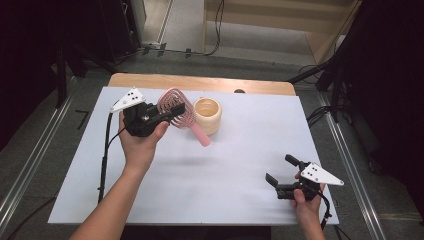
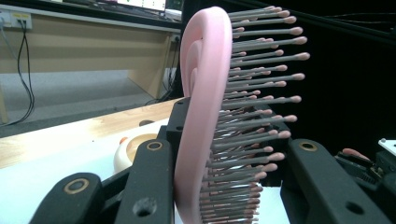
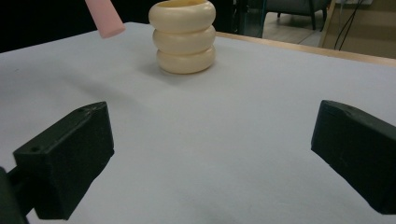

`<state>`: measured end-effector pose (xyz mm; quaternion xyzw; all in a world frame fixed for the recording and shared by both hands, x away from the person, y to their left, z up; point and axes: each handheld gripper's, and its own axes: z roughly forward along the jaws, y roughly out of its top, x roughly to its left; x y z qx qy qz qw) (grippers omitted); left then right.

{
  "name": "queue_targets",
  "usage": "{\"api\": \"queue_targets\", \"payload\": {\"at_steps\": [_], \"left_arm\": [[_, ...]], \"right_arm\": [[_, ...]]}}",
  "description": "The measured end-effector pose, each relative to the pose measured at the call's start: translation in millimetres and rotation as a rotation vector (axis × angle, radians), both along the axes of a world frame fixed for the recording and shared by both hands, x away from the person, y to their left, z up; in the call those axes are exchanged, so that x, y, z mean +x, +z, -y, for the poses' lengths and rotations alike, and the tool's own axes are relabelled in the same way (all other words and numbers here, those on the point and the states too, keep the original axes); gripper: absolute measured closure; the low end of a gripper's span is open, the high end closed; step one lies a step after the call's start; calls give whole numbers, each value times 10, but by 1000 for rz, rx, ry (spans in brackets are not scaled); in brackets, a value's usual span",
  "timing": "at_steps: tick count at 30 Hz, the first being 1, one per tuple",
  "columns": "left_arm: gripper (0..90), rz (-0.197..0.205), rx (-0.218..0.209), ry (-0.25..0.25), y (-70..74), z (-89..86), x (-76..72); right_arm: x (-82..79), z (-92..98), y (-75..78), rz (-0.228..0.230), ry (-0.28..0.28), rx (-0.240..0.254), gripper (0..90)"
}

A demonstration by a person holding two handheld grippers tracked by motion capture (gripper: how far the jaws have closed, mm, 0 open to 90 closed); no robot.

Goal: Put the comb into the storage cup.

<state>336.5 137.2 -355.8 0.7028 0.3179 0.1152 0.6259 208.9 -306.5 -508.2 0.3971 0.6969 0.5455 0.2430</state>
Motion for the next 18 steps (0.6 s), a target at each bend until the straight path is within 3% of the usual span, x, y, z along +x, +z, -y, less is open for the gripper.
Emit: {"api": "queue_targets", "payload": {"at_steps": [18], "left_arm": [[657, 3, -5, 8, 67, 41, 110]], "right_arm": [[5, -11, -15, -4, 6, -2, 0]]}}
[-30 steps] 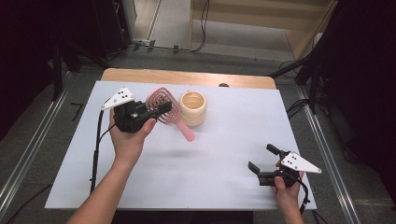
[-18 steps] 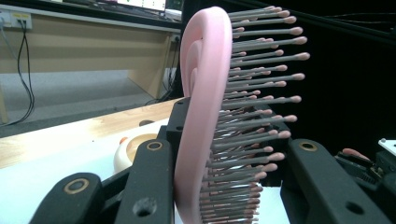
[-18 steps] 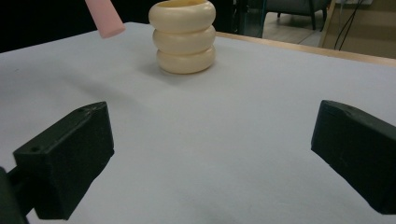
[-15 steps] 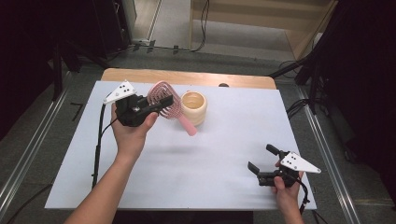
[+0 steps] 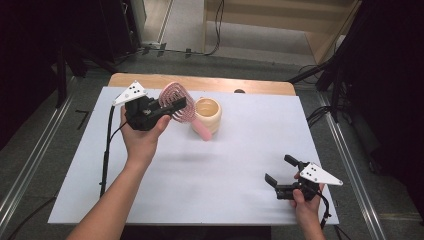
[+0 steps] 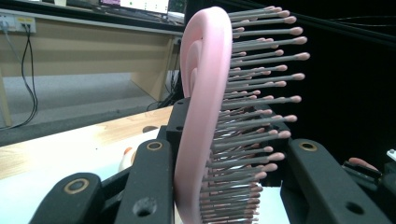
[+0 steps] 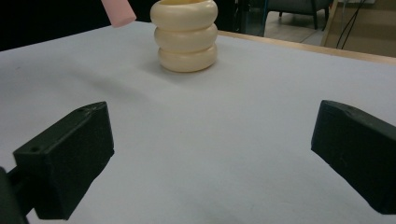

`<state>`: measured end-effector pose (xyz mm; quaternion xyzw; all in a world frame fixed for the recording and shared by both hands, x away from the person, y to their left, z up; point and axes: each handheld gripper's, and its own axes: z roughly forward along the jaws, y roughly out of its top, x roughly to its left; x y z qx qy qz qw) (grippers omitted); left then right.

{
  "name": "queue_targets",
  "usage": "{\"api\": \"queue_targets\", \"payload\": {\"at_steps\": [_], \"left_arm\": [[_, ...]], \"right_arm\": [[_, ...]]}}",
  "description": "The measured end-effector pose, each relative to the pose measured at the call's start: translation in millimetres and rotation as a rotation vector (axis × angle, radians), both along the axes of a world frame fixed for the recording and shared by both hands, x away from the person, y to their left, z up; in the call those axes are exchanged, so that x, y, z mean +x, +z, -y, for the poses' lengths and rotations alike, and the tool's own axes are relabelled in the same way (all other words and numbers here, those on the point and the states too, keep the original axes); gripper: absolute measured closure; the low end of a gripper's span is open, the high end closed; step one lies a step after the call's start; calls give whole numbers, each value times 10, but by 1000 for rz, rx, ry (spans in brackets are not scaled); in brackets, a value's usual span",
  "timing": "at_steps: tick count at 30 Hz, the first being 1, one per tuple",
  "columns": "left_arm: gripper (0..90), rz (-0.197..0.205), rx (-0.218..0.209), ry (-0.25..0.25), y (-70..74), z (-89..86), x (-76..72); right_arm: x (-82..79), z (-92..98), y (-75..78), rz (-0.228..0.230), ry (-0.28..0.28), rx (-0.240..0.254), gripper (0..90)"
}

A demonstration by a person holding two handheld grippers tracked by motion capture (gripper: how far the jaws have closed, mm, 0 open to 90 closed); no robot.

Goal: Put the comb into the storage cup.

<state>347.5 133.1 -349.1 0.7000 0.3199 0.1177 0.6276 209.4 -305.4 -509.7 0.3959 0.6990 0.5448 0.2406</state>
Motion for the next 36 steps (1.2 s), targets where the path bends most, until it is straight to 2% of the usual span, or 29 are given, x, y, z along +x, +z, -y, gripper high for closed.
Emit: {"api": "queue_targets", "payload": {"at_steps": [10, 14, 22, 36], "left_arm": [[657, 5, -1, 12, 23, 25, 78], [657, 3, -14, 14, 33, 27, 131], [657, 8, -8, 15, 61, 67, 196], [658, -6, -36, 30, 57, 86, 337]], "right_arm": [[5, -3, -7, 2, 3, -1, 0], [6, -6, -8, 1, 3, -3, 0], [7, -5, -10, 0, 2, -3, 0], [6, -4, -12, -1, 8, 0, 0]]}}
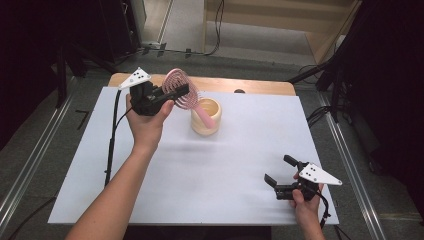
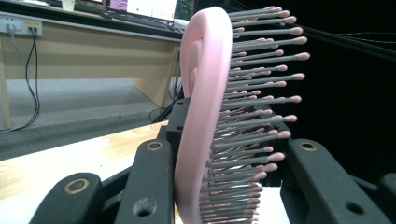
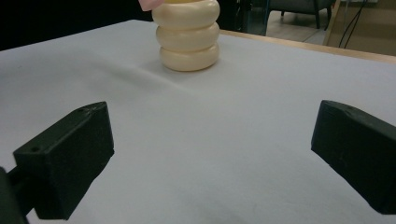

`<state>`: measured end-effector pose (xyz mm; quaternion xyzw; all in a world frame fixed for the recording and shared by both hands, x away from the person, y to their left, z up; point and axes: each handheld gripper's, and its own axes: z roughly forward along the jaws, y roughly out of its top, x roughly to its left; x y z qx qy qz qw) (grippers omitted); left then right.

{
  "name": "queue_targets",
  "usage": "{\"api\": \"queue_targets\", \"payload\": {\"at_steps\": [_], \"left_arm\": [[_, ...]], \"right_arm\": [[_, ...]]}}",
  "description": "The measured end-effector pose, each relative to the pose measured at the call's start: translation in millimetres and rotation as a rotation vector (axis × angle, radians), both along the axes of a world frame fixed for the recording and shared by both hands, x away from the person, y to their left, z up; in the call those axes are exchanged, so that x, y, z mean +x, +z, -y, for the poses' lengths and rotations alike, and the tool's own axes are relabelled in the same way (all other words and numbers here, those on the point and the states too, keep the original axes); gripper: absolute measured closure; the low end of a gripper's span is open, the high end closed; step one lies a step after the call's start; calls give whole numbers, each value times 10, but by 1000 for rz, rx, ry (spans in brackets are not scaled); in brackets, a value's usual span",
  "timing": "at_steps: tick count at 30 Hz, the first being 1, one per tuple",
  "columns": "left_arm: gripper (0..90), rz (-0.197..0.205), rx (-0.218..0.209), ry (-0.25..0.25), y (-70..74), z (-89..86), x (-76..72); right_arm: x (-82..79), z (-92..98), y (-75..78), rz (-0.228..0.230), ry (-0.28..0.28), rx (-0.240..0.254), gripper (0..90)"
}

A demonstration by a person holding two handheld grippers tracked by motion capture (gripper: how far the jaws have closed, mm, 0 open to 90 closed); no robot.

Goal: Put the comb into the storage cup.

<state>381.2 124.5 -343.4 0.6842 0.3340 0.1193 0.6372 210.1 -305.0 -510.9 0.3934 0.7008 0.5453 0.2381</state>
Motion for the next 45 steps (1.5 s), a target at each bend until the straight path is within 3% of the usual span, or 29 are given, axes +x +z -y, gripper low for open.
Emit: {"api": "queue_targets", "payload": {"at_steps": [26, 45], "left_arm": [[658, 7, -35, 30, 100, 57, 186], [658, 10, -35, 66, 94, 47, 291]], "right_arm": [[1, 2, 0, 3, 1, 2, 0], [1, 4, -1, 3, 2, 7, 0]]}}
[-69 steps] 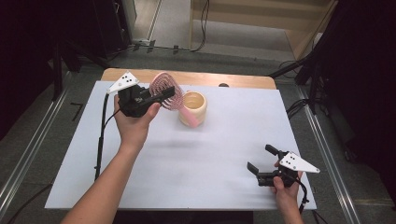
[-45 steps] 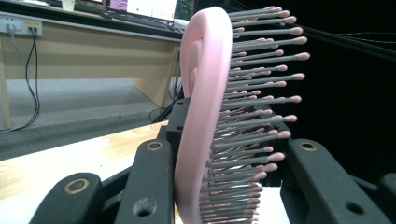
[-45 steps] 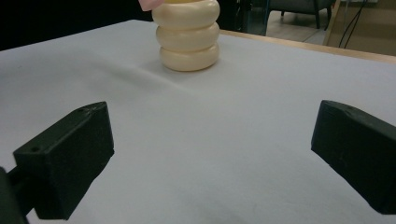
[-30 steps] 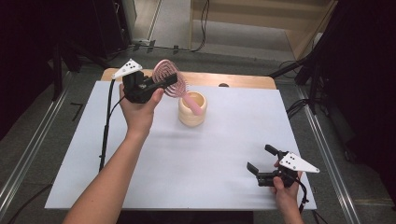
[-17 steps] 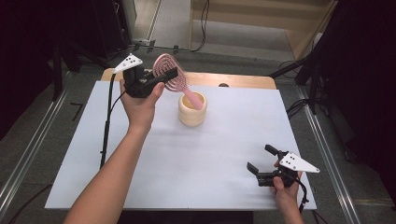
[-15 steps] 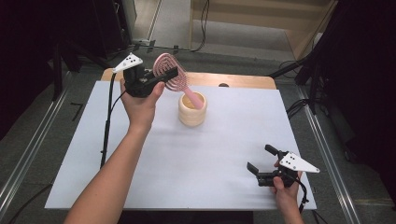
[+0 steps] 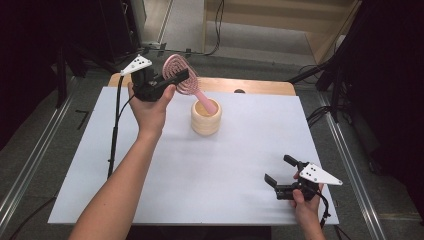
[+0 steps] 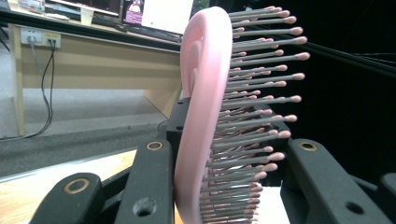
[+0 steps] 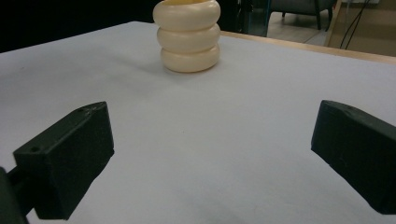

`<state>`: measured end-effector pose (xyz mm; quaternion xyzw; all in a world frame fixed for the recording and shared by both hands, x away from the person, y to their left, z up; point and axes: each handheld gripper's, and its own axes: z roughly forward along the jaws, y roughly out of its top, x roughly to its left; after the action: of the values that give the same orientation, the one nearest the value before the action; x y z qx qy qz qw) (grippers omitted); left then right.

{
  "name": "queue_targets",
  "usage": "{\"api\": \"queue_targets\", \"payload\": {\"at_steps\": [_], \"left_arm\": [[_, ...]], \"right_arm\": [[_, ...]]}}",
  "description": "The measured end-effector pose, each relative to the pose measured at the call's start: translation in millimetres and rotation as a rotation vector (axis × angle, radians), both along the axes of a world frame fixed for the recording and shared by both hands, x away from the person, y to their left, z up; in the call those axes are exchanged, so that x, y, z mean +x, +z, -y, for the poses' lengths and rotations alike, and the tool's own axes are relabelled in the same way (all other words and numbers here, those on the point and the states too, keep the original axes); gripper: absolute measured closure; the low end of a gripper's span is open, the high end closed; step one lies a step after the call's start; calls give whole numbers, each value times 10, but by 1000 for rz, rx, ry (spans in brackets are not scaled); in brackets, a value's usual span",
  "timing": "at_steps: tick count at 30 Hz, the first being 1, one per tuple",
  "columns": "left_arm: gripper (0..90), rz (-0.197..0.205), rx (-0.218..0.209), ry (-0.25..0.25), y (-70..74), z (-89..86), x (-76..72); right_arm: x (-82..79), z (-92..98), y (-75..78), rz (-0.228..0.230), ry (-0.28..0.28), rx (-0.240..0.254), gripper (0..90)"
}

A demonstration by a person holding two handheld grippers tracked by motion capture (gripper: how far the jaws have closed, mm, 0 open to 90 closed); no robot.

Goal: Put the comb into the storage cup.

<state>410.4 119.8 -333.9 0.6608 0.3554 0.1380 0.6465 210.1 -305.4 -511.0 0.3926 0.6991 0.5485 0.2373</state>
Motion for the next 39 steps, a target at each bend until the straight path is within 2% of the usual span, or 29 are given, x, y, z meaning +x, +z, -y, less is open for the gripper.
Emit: {"api": "queue_targets", "payload": {"at_steps": [13, 39], "left_arm": [[657, 0, 13, 27, -43, 29, 65], [657, -14, 53, 37, -181, 112, 142]], "right_arm": [[0, 2, -1, 0, 2, 3, 0], [5, 4, -4, 2, 2, 5, 0]]}}
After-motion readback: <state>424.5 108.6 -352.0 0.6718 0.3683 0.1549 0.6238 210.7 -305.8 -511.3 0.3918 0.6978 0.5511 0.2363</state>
